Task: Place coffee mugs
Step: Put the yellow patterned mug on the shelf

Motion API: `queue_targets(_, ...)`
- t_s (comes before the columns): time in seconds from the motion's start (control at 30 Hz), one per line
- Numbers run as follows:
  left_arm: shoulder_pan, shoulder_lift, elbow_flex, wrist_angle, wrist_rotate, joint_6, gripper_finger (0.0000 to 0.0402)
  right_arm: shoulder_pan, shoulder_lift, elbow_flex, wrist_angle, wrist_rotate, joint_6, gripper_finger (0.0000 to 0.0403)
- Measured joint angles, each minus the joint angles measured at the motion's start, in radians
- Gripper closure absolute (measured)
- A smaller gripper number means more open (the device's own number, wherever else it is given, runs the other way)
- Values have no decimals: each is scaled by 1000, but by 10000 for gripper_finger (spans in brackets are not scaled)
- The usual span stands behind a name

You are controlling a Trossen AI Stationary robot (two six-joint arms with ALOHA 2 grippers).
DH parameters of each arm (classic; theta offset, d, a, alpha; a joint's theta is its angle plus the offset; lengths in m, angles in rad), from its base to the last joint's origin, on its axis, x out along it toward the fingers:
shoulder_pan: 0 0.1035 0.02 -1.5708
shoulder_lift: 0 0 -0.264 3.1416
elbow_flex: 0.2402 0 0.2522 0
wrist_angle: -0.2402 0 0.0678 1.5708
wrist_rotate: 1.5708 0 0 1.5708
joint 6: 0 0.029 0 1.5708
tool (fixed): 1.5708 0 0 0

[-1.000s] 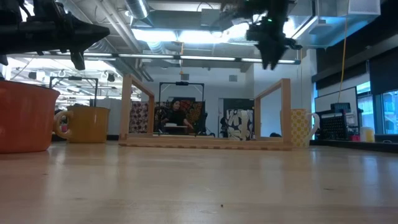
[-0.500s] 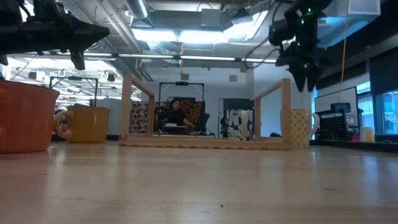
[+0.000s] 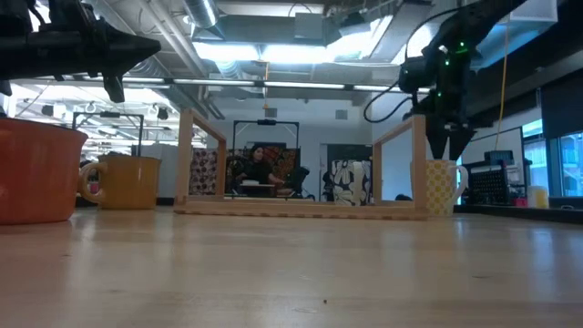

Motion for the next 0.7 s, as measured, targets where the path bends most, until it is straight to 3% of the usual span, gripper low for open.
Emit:
queue_targets(0.57, 0, 0, 0, 0, 0, 0, 398, 1, 0, -135, 134, -18, 95, 241)
queue_targets(0.7, 0, 0, 0, 0, 0, 0, 398, 2, 0, -147, 151, -18, 111, 264)
